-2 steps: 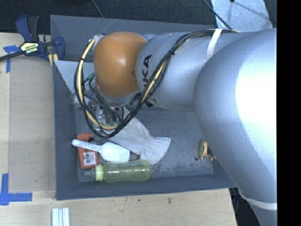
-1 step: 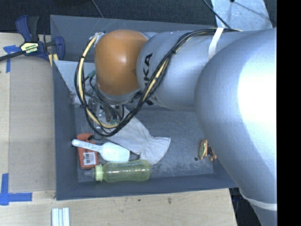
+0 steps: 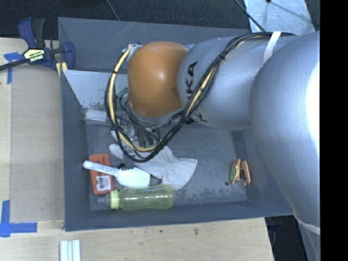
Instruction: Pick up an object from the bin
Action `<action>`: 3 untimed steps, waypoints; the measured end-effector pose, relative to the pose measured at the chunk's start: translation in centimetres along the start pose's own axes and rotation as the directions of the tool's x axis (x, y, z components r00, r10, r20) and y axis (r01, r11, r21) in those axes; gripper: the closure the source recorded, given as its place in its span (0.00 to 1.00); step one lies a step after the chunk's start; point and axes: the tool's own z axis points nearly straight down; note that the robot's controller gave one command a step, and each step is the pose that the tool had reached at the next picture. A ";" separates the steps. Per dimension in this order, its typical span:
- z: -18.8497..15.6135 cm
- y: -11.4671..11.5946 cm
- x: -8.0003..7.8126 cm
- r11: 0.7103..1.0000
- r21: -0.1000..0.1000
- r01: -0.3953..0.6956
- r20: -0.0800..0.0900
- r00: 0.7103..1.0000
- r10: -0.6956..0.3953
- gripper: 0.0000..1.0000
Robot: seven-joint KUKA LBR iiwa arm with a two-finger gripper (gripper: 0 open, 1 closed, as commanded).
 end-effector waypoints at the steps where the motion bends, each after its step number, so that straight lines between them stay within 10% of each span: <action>1: -0.4 -2.6 -1.3 1.000 0.002 -0.022 0.001 1.000 0.022 0.00; 3: 1.3 -6.3 2.6 0.998 0.002 0.065 -0.001 0.998 -0.065 0.00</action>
Offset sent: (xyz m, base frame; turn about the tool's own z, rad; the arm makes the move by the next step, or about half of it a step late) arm -0.0441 -0.0826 0.0062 -0.0934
